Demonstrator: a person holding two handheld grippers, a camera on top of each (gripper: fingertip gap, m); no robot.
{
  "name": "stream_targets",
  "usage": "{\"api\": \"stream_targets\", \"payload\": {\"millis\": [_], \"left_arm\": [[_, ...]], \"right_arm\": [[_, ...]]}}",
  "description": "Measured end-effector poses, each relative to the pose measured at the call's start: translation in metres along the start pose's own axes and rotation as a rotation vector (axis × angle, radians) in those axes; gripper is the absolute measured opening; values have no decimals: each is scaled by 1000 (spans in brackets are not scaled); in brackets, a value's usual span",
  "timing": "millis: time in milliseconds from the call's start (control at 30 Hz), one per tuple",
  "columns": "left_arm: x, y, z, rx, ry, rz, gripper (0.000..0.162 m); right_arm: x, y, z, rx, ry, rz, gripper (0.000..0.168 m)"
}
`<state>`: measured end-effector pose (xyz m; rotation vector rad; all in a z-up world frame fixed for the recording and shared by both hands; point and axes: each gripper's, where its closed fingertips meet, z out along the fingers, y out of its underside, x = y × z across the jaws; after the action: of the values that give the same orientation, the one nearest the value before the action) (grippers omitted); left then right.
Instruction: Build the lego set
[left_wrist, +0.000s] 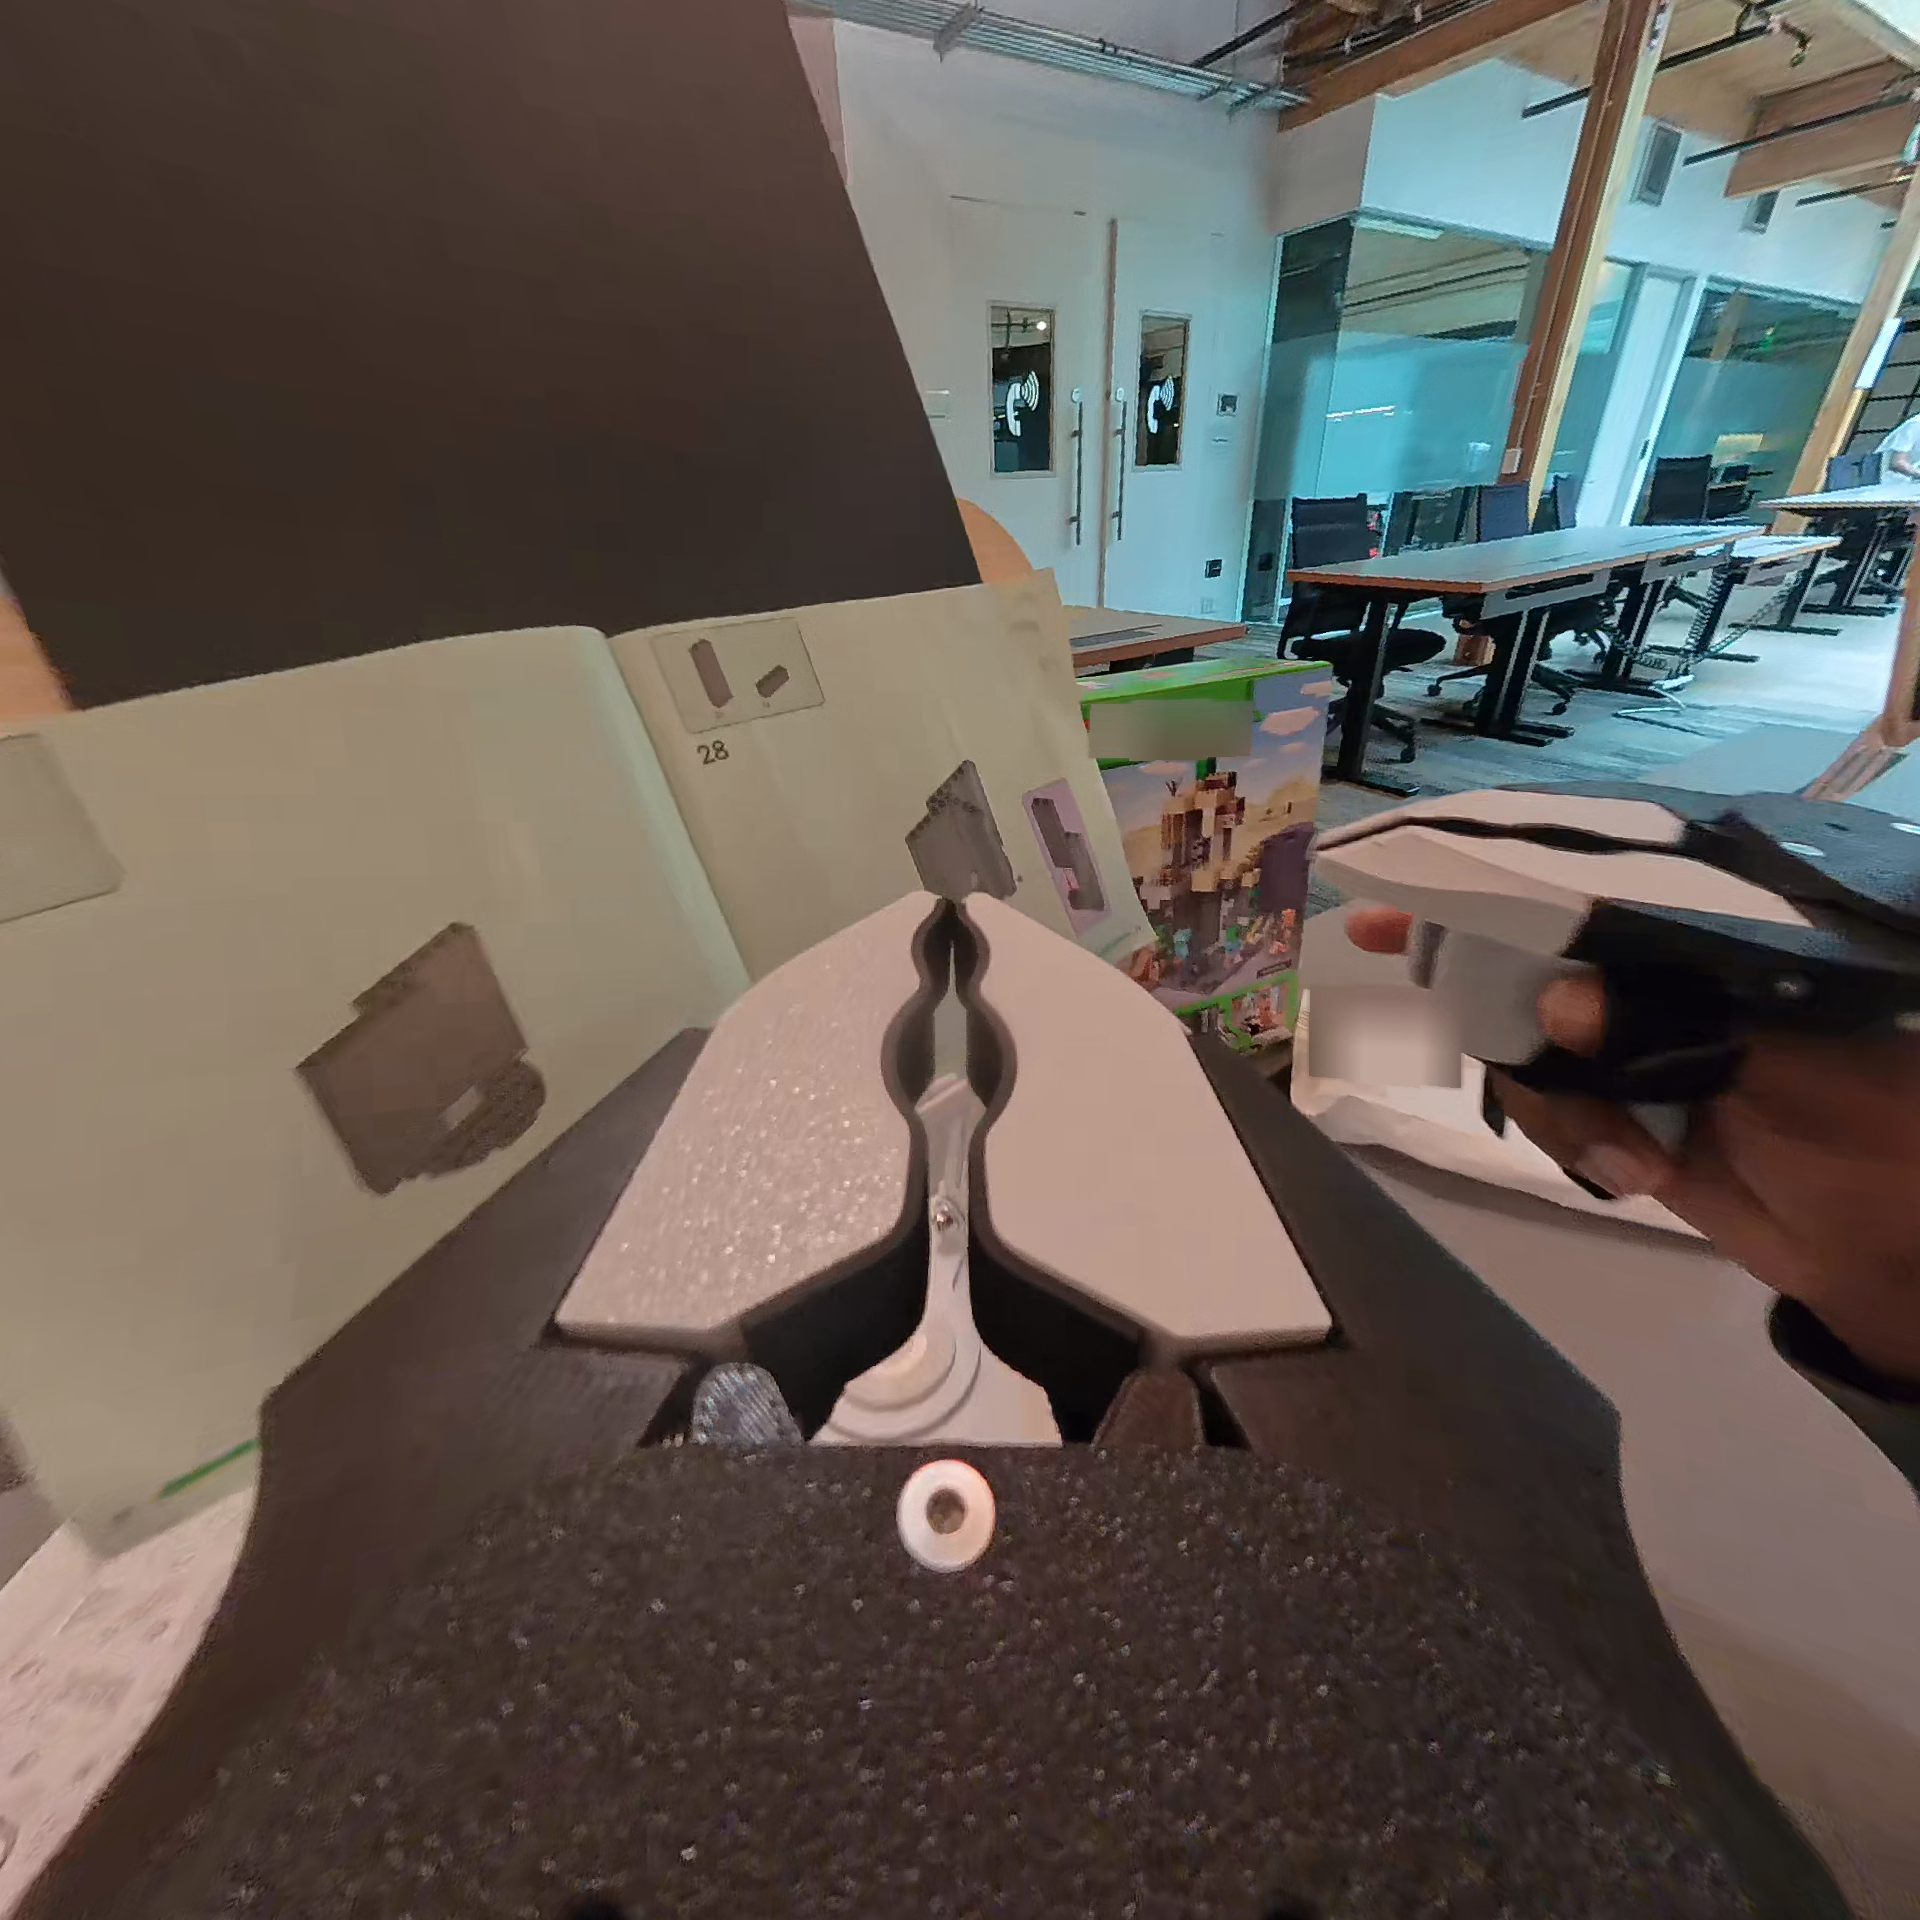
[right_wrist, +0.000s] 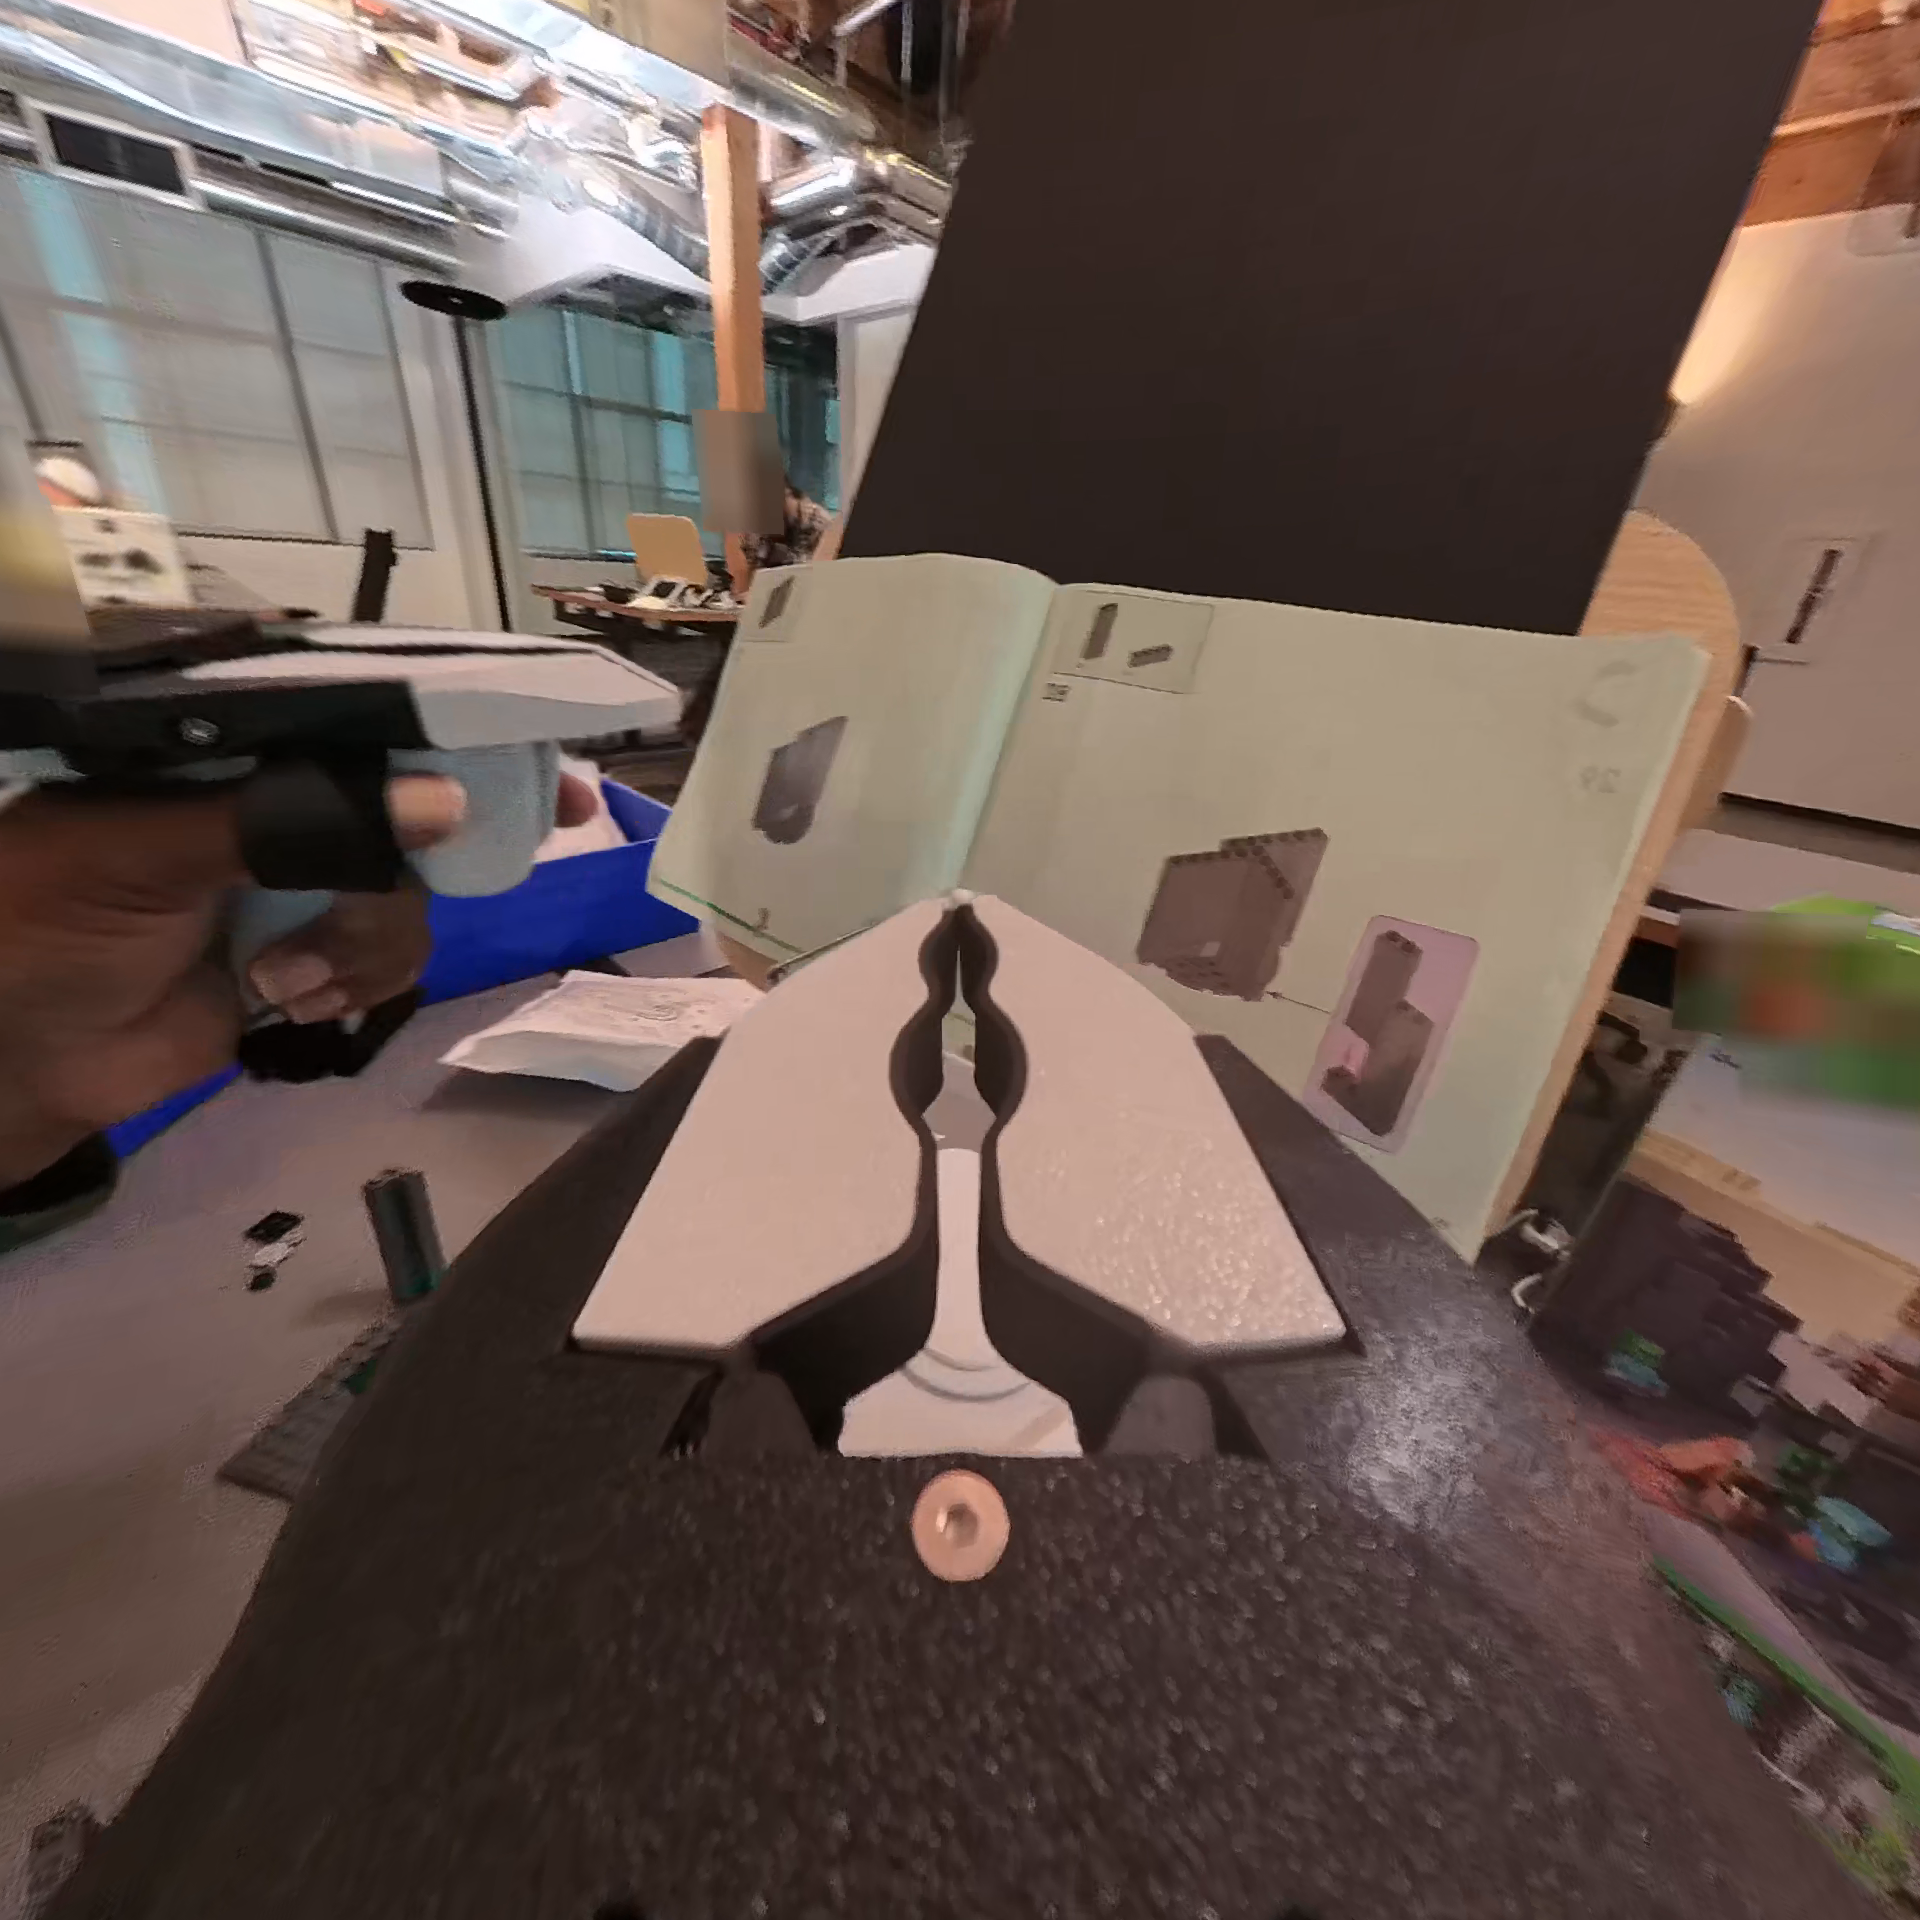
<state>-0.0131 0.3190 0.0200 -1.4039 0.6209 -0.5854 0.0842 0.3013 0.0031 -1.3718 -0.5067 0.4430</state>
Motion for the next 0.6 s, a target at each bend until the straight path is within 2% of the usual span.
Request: {"api": "stream_targets", "payload": {"millis": [167, 300, 433, 500, 533, 600], "left_arm": [[6, -24, -84, 28, -26, 58, 0], [-31, -19, -165, -89, -151, 156, 0], [-86, 16, -244, -353, -242, 256, 0], [-105, 46, -281, -544, -183, 317, 0], [-114, 61, -299, -616, -142, 353, 12], [-122, 94, -334, -745, -14, 374, 16]], "right_arm": [[-21, 1, 3, -36, -52, -40, 0], [-40, -1, 2, -64, -86, -83, 0], [-68, 5, -8, -126, -156, -144, 0], [-79, 16, -19, -177, -184, -186, 0], [-81, 24, -25, -204, -190, -203, 0], [-87, 39, -39, -244, -222, -195, 0]]}}
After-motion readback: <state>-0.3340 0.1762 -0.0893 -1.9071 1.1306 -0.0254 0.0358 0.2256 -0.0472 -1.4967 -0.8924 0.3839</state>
